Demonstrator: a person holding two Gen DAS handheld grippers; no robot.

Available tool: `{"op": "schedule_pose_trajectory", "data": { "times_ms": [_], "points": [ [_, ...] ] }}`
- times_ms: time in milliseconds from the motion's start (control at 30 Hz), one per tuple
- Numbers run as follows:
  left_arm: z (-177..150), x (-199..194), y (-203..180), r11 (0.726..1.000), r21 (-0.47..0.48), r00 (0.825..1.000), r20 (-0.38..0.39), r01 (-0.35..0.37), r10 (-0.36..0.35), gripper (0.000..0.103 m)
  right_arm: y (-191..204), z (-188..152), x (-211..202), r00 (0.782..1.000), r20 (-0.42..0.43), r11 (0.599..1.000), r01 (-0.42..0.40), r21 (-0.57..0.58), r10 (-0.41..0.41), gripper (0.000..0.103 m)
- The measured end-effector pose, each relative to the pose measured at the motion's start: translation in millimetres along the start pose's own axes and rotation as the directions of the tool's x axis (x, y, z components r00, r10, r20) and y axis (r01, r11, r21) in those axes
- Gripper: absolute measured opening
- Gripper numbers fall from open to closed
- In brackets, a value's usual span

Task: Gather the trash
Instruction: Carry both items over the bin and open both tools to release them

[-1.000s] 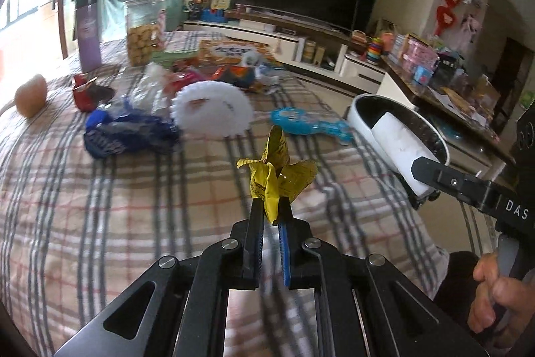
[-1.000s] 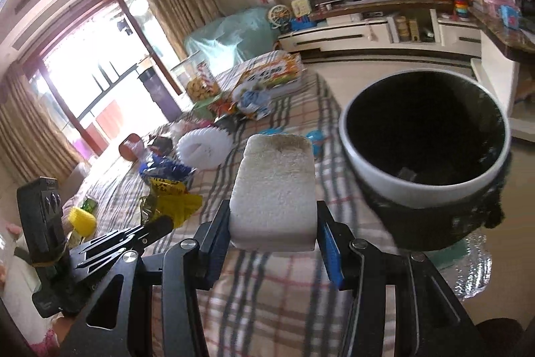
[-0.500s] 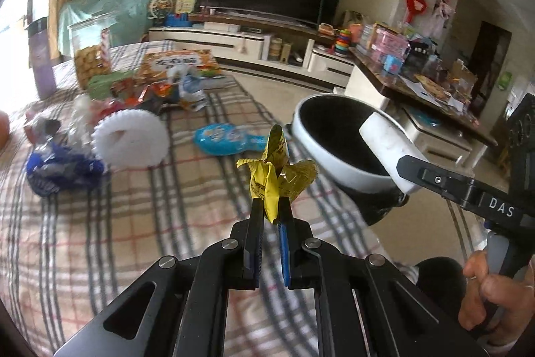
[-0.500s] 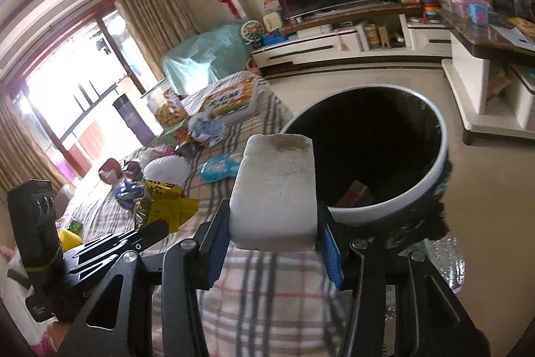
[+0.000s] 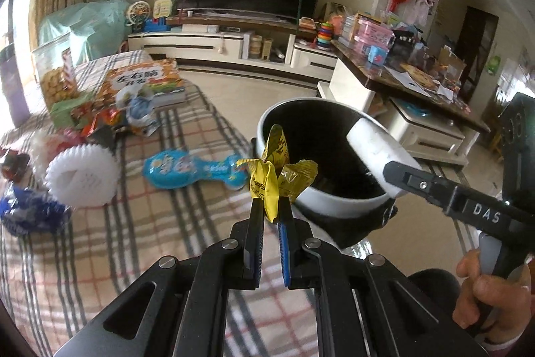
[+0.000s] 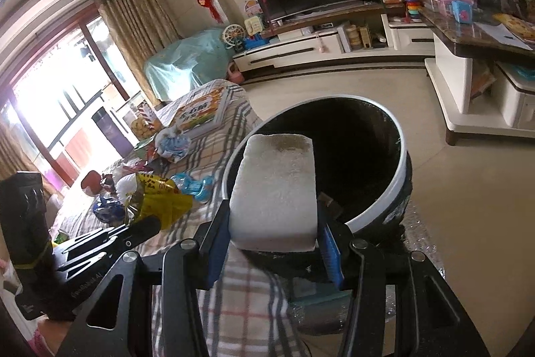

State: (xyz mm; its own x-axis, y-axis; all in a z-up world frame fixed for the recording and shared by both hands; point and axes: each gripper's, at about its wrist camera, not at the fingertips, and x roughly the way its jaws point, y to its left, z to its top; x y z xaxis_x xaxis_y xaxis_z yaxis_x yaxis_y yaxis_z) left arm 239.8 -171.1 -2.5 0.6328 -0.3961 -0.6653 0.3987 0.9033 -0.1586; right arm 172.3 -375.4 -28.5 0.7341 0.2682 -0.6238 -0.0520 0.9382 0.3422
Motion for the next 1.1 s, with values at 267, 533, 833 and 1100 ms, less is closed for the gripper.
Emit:
{"op": "schedule_pose_trajectory", "data": {
  "times_ms": [267, 533, 833, 1100],
  "points": [
    [13.5, 22.1, -15.8, 0.999, 0.028, 1.0, -0.013, 0.016, -0.016, 0.007, -16.2, 10.6, 4.3, 1.0, -0.006, 1.0, 0.01, 0.014, -0.01, 0.049],
    [27.9, 43.9, -27.3, 0.999, 0.04, 0.999, -0.028, 0.023, -0.022, 0.007, -27.3, 23.9, 12.1, 0.999, -0.011, 0.999, 0.036, -0.002, -0.036, 0.049],
    [36.7, 64.2, -33.7, 0.999, 0.044, 0.999, -0.049, 0.016, -0.014, 0.008, -41.0, 32.8, 20.8, 0.999, -0.021, 0.999, 0.041, 0.012, -0.04, 0.05],
    [39.8, 74.7, -36.0, 0.999, 0.033, 0.997, -0.071, 0.019, -0.017, 0.019, -50.7, 36.9, 25.9, 0.999, -0.036, 0.999, 0.035, 0.042, -0.033, 0.053]
  ]
}}
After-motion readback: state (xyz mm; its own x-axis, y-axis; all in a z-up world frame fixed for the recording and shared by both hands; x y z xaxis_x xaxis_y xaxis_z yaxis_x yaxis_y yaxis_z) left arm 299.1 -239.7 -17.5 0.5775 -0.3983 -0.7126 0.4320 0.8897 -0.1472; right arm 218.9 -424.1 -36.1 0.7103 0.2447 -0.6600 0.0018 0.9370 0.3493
